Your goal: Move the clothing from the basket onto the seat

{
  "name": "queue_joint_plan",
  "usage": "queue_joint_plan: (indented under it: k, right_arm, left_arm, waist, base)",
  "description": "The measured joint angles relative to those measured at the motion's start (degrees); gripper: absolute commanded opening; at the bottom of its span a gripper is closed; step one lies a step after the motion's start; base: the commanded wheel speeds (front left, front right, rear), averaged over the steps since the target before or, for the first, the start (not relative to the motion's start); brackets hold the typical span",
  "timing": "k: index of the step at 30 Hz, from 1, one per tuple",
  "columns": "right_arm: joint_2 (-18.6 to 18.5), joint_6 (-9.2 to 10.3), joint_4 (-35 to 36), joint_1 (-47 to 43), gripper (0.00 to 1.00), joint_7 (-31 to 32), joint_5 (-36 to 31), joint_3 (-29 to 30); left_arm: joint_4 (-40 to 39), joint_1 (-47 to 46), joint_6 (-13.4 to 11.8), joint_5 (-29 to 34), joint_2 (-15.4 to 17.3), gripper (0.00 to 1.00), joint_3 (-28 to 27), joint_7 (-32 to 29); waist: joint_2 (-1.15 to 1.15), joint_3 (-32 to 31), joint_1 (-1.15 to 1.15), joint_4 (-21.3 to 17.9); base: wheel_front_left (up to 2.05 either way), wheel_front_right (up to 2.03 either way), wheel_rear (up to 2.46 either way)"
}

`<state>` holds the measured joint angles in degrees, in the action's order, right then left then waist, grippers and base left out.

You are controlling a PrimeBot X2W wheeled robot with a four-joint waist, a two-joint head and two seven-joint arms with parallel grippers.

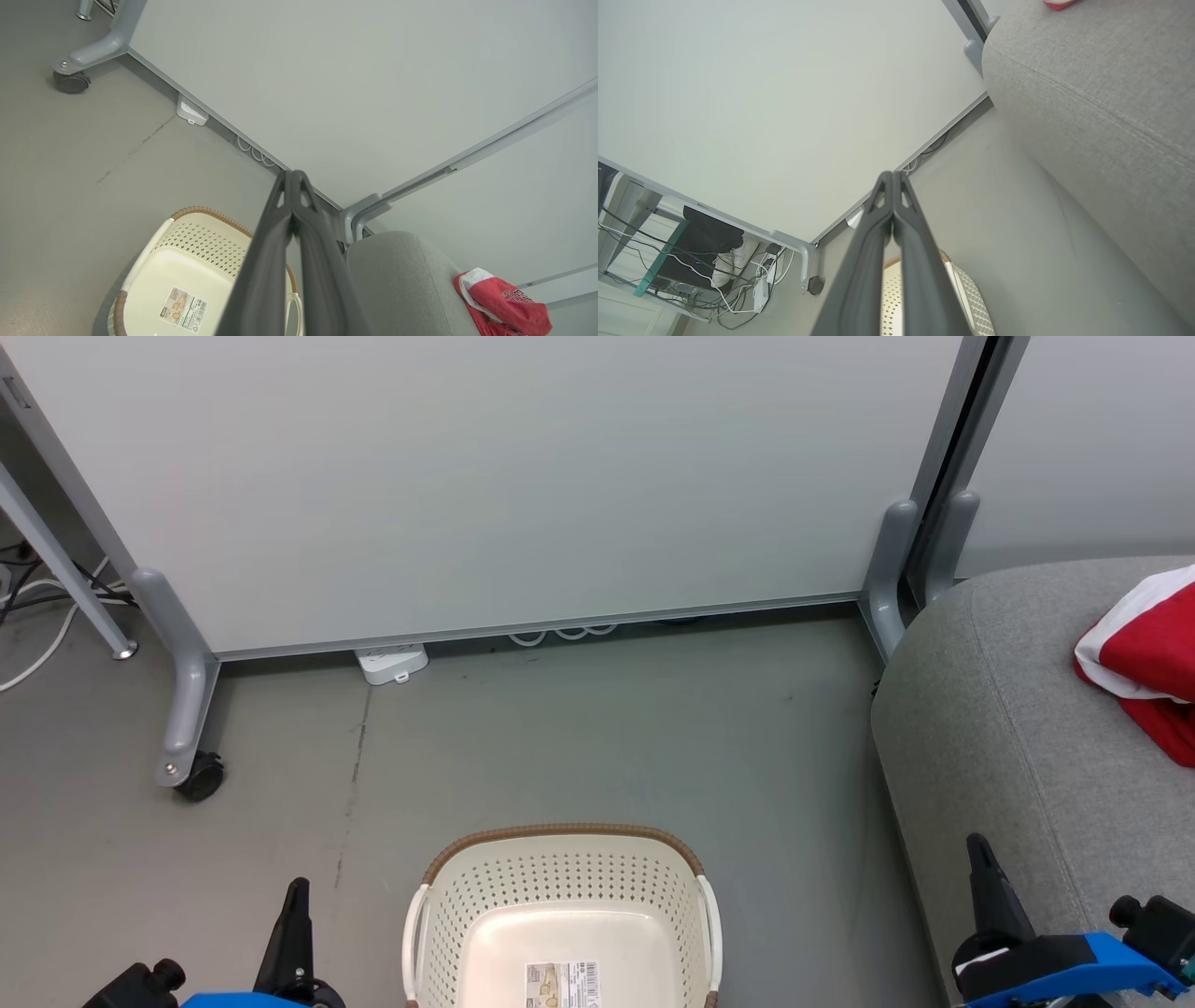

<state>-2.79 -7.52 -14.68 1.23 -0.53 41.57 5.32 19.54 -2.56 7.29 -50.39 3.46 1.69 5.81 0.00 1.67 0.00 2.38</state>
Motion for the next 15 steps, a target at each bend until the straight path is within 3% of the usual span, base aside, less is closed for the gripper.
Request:
queue_joint_plan:
  k: [15]
  right_arm:
    - [0.0,0.00,0.1,1.0,0.00,1.6,11.7,0.3]
  left_arm:
    - [-1.2,-0.7,0.0,-9.8,0.0,0.00,-1.7,-2.8]
  waist:
    - [0.00,-0.3,0.00,-0.4]
  base:
    - [0.00,0.00,0.00]
